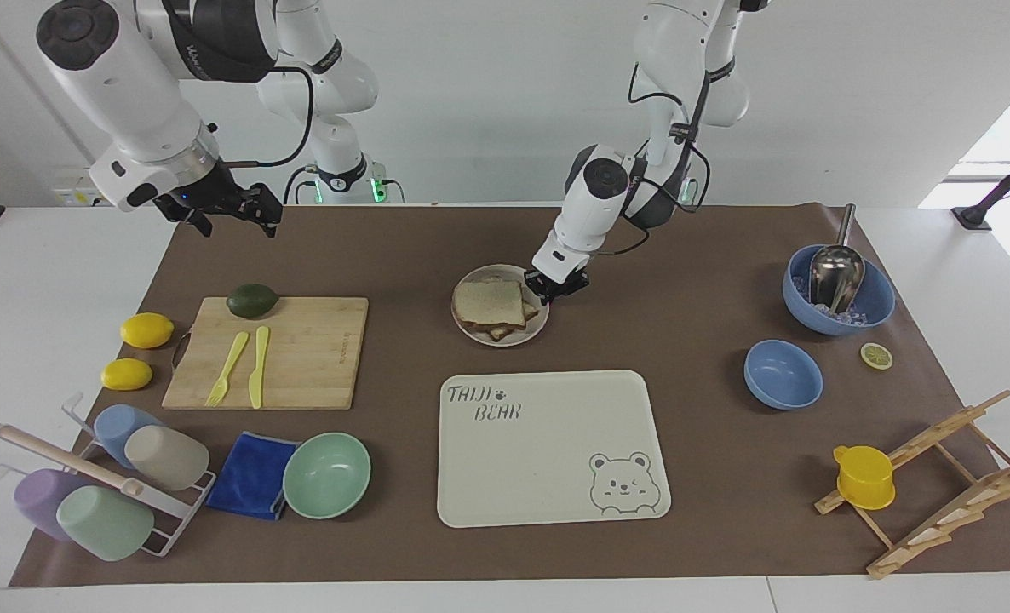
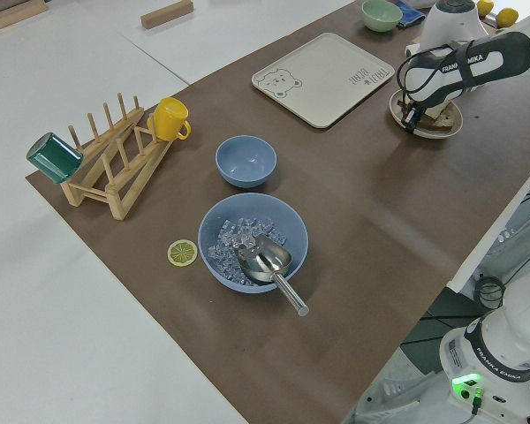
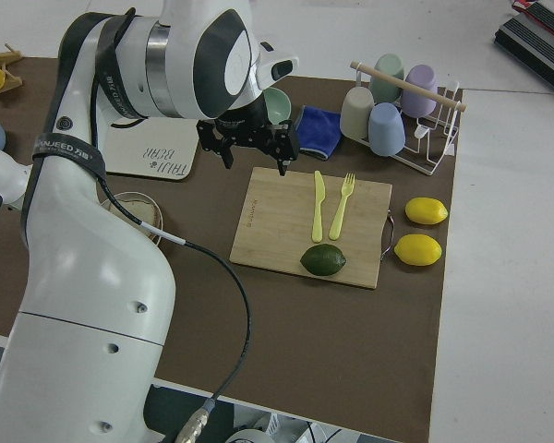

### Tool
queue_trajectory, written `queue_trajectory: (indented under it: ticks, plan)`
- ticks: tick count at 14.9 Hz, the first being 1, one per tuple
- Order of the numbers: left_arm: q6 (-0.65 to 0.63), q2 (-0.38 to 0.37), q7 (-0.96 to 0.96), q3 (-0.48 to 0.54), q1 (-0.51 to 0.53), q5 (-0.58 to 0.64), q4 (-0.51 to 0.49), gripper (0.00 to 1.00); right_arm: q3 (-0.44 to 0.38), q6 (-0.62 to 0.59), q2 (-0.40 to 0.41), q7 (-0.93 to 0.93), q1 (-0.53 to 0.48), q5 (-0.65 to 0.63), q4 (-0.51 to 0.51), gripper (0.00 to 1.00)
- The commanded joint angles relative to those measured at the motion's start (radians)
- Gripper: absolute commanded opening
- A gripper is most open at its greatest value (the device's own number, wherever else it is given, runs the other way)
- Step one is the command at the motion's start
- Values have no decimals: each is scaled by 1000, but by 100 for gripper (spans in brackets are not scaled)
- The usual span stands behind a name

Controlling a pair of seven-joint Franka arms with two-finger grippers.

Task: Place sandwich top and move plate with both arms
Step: 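Move the plate with the left gripper onto the bear tray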

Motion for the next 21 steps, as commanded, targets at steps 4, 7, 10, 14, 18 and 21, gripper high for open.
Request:
queue_trajectory:
  ticks: [4,7,10,14,18,21]
  plan:
    - [-347,-33,47,13,129,-8,254,0,3,13,-18,-19,-14,22,-16,100]
    - [-401,-2,45,13,183,-27,362,0,3,13,-18,-19,-14,22,-16,100]
    - [-400,47,48,13,232,-40,443,0,3,13,-18,-19,-14,22,-18,100]
    - [-401,157,48,13,293,-108,577,0,3,13,-18,-19,-14,22,-18,100]
    - [-387,292,50,13,304,-123,698,0,3,13,-18,-19,-12,22,-18,100]
    - [-343,395,48,14,324,-122,775,0,3,13,-18,-19,-14,22,-18,100]
